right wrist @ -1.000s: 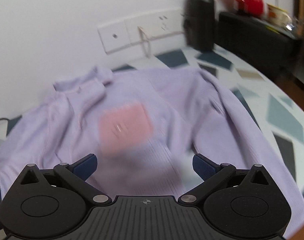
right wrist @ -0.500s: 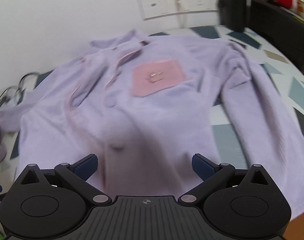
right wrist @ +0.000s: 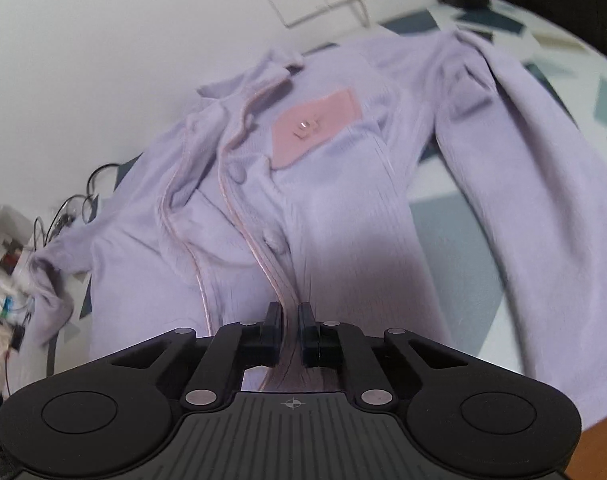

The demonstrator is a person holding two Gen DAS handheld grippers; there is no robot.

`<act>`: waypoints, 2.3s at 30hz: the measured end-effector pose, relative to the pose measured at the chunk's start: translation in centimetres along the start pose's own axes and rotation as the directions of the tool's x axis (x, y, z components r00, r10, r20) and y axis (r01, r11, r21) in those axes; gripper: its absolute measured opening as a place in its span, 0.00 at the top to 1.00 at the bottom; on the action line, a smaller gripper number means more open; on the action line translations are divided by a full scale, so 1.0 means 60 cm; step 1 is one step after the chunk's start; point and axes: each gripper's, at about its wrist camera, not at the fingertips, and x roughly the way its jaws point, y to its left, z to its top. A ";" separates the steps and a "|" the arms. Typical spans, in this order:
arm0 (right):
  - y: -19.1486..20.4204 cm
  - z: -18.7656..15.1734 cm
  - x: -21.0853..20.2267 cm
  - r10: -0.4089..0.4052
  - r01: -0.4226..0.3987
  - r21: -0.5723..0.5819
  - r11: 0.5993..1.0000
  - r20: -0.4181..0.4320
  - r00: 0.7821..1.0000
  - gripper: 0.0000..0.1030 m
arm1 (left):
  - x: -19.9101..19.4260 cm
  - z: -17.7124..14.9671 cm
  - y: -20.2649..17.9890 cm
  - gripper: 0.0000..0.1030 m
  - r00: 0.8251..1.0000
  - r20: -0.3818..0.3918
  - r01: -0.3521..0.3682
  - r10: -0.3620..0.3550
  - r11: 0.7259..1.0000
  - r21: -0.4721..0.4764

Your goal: Fold clothes

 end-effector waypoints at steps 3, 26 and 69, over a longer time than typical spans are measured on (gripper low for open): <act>-0.023 0.030 -0.036 -0.018 0.013 0.040 0.999 0.112 0.994 0.93 | -0.012 0.007 -0.005 0.13 1.000 0.029 -0.007 0.007 1.000 0.000; -0.009 -0.022 -0.023 0.117 -0.126 -0.127 0.984 -0.074 0.990 0.53 | -0.059 -0.074 0.035 0.09 0.981 0.110 -0.160 0.159 0.987 -0.007; 0.262 -0.020 -0.149 0.493 -0.496 0.031 0.868 0.071 0.867 0.91 | -0.044 -0.213 0.105 0.03 0.940 0.178 -0.305 0.292 0.951 0.052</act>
